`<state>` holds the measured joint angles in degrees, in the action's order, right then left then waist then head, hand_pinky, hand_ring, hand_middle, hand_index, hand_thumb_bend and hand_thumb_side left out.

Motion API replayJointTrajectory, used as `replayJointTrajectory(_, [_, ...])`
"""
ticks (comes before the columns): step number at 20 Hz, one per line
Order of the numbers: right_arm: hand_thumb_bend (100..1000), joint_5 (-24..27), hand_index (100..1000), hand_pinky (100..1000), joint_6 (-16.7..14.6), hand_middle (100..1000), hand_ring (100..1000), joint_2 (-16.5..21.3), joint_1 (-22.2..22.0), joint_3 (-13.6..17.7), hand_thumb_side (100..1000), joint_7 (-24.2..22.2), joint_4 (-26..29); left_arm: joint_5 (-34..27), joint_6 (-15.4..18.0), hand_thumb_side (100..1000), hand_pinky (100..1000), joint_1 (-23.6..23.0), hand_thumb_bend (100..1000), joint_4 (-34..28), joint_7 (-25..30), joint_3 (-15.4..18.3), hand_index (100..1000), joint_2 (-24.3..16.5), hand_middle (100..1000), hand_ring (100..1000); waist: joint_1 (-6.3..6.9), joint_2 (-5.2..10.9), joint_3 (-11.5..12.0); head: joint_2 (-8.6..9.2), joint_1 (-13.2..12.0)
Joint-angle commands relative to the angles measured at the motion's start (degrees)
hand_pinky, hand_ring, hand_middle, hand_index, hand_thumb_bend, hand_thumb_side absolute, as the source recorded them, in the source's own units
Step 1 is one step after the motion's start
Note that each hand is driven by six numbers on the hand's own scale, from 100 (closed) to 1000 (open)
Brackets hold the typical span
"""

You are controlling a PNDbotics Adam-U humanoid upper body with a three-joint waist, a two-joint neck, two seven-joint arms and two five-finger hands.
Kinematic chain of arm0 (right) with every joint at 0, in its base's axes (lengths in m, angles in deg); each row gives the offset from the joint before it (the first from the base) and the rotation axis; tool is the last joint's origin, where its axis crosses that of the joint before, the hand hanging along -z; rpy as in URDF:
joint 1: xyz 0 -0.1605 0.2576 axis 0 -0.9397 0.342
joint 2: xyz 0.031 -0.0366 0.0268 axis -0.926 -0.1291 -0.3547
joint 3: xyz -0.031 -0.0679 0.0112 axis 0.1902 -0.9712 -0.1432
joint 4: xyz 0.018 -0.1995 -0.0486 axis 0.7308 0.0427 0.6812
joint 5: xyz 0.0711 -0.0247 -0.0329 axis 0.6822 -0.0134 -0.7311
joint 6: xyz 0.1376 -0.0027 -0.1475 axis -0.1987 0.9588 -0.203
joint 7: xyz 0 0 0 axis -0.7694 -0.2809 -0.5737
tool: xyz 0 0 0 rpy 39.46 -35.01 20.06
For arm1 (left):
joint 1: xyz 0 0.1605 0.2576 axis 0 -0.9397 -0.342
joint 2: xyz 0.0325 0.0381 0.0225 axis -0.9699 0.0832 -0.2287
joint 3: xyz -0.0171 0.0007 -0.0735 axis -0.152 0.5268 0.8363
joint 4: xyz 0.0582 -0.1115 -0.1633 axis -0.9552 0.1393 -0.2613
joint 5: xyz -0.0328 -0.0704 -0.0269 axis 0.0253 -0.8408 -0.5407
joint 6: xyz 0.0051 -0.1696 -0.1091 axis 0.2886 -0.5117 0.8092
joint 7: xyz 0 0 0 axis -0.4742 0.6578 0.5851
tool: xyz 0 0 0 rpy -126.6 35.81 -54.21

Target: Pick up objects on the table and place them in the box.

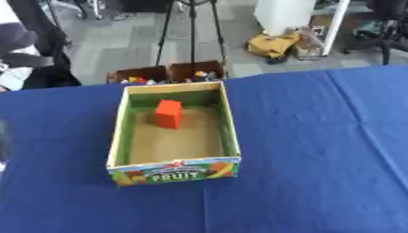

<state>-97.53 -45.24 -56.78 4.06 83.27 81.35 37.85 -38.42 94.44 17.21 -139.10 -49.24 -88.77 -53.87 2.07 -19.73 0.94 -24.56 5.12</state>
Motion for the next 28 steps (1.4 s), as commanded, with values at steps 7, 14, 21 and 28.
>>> replayJointTrajectory(7, [100,-2.09,595,600,-0.26,503,621,1.87,0.56,-0.58,1000,6.44,1.06,-7.94,2.54,872,731,-3.13,100,-1.46,-2.93,3.25,1000,2.49,843,862,-1.58,3.69,1.99,-0.82,0.70])
replayJointTrajectory(14, [100,-3.19,594,590,-0.22,507,620,1.44,0.13,-0.32,1000,8.34,1.06,-13.58,5.11,874,715,-5.22,100,-1.46,2.24,4.55,1000,4.04,835,857,-1.73,4.36,3.16,-3.02,1.74])
replayJointTrajectory(21, [100,-3.45,597,583,0.14,509,623,0.55,-0.22,-0.21,1000,8.46,1.06,-19.37,4.22,887,694,-6.07,101,-1.46,7.64,4.79,976,5.59,817,845,-1.76,5.05,3.81,-5.28,1.83])
replayJointTrajectory(28, [100,-3.42,595,586,0.44,507,624,0.19,-0.38,-0.20,1000,8.44,1.06,-23.08,3.59,879,697,-6.15,100,-1.46,11.16,5.90,973,5.80,817,845,-1.94,5.57,4.00,-6.50,1.31])
